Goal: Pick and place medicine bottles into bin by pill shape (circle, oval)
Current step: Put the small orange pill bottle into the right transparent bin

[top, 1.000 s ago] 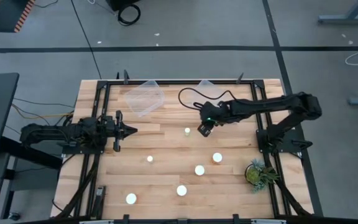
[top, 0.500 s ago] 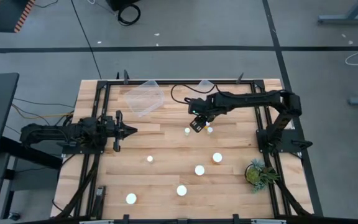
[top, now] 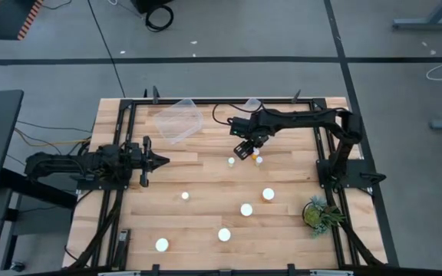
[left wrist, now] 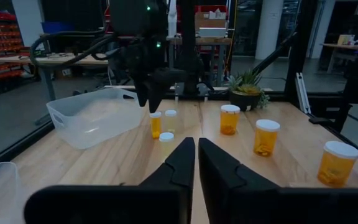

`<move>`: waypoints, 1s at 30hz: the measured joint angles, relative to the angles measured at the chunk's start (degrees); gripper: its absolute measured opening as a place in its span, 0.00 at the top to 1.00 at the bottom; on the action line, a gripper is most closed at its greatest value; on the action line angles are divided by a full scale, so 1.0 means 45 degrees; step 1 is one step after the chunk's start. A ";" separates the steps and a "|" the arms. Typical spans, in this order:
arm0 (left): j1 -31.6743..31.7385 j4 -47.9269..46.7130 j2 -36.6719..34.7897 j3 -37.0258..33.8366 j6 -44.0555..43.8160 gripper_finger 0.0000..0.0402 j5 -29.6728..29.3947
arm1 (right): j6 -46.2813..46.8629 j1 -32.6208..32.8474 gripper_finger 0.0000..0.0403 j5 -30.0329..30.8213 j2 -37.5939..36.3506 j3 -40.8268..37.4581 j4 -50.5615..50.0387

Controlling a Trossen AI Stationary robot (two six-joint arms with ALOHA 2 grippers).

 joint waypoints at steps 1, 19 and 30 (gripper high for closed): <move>-0.0001 -0.0003 0.0002 0.0001 0.0002 0.92 0.0001 | -0.0005 0.0000 0.48 -0.0010 0.0039 -0.0007 -0.0089; -0.0001 -0.0024 0.0050 0.0001 0.0005 0.92 -0.0001 | 0.0055 0.0005 0.48 0.0227 0.0327 -0.0107 -0.0302; -0.0002 -0.0028 0.0050 0.0000 0.0002 0.93 0.0000 | 0.0186 0.0030 0.48 0.0298 0.0308 -0.0189 -0.0212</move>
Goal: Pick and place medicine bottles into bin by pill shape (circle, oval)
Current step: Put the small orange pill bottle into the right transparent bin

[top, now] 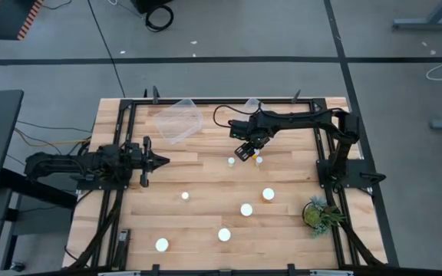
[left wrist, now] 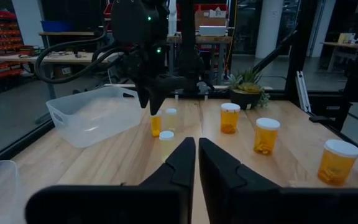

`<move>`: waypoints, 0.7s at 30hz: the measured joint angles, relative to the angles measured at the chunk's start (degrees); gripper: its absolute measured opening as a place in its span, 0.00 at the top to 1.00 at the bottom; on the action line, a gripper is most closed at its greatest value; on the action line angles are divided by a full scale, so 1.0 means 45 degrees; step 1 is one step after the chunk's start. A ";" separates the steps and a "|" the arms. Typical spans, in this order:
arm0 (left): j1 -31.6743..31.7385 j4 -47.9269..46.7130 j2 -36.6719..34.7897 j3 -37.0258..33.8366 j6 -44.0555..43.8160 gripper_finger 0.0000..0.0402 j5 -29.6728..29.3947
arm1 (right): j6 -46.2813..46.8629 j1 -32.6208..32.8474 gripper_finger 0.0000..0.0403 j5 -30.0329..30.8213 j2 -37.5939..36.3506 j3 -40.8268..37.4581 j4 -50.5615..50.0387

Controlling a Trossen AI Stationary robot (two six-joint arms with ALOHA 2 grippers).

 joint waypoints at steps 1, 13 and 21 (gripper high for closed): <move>0.0000 0.0000 0.0000 0.0002 0.0003 0.94 -0.0002 | 0.0015 0.0031 0.48 0.0049 -0.0019 -0.0133 0.0152; 0.0003 -0.0005 0.0000 0.0002 0.0003 0.91 -0.0003 | 0.0328 0.0067 0.48 -0.0520 -0.0020 -0.1843 0.1533; 0.0003 -0.0005 0.0000 -0.0002 0.0003 0.94 0.0002 | 0.0322 0.0057 0.58 -0.0542 -0.0020 -0.1876 0.1549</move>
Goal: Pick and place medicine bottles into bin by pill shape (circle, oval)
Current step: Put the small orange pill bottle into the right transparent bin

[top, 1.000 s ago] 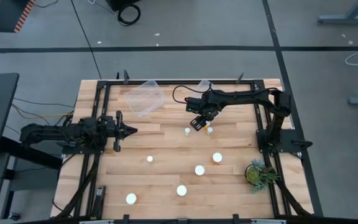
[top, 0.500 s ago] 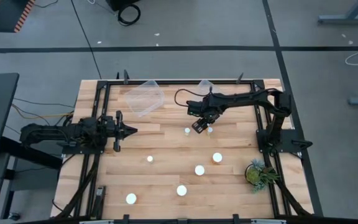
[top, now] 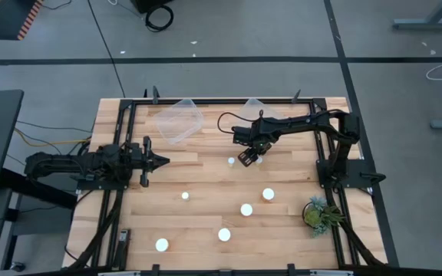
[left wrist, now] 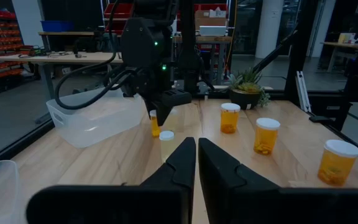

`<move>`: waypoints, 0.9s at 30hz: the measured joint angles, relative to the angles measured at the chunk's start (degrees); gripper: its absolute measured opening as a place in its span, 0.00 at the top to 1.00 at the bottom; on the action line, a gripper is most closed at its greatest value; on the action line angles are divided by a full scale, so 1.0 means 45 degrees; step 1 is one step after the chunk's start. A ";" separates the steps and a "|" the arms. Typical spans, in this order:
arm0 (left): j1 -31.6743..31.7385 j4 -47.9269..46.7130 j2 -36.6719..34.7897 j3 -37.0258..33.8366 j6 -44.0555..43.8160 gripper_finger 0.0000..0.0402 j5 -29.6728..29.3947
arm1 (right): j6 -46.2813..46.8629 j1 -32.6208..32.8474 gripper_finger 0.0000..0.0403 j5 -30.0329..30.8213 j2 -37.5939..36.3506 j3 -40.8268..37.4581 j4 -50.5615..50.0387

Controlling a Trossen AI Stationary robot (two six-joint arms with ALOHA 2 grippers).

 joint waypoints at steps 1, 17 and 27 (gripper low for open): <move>-0.0002 0.0000 0.0000 0.0002 -0.0003 0.93 0.0000 | -0.0001 -0.0005 0.59 0.0000 0.0000 0.0000 0.0000; -0.0002 0.0000 0.0000 0.0002 -0.0002 0.94 0.0000 | -0.0572 -0.0221 0.69 -0.0005 0.0015 0.0423 0.0029; -0.0001 0.0000 0.0000 0.0000 -0.0001 0.92 0.0000 | -0.1447 -0.0859 0.68 -0.0097 0.0015 0.2373 -0.0800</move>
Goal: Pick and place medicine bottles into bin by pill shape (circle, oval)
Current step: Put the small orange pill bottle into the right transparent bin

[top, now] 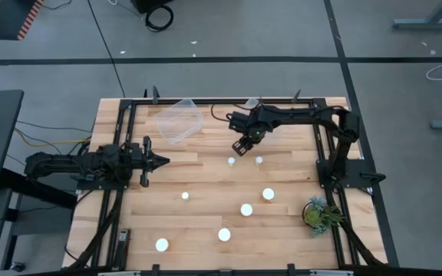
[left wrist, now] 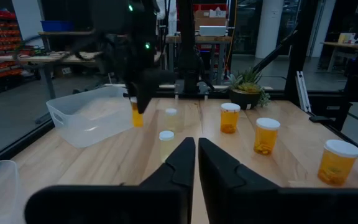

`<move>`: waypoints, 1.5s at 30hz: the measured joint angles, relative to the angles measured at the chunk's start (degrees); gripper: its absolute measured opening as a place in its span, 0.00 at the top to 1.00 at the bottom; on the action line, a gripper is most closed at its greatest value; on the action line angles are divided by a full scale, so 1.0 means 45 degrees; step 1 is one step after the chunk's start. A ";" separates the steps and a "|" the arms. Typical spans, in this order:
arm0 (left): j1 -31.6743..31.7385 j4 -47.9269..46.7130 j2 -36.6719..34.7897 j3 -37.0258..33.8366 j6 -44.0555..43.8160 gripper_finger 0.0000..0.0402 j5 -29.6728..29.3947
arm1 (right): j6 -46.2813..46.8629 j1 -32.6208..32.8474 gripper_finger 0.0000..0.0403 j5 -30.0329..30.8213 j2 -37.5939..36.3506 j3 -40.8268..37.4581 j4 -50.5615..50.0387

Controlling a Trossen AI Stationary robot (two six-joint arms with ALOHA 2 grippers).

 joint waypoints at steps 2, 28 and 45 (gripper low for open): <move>-0.0003 0.0000 0.0000 0.0004 -0.0004 0.92 -0.0005 | -0.0210 -0.0137 0.68 0.0025 0.0000 0.0474 -0.0271; 0.0001 0.0000 0.0000 0.0003 -0.0009 0.92 -0.0001 | -0.2104 -0.4213 0.68 0.1112 0.0000 0.0259 -0.1760; -0.0004 0.0000 0.0000 0.0004 -0.0009 0.92 -0.0003 | -0.1856 -0.4260 0.68 0.1108 0.0000 -0.1270 -0.1642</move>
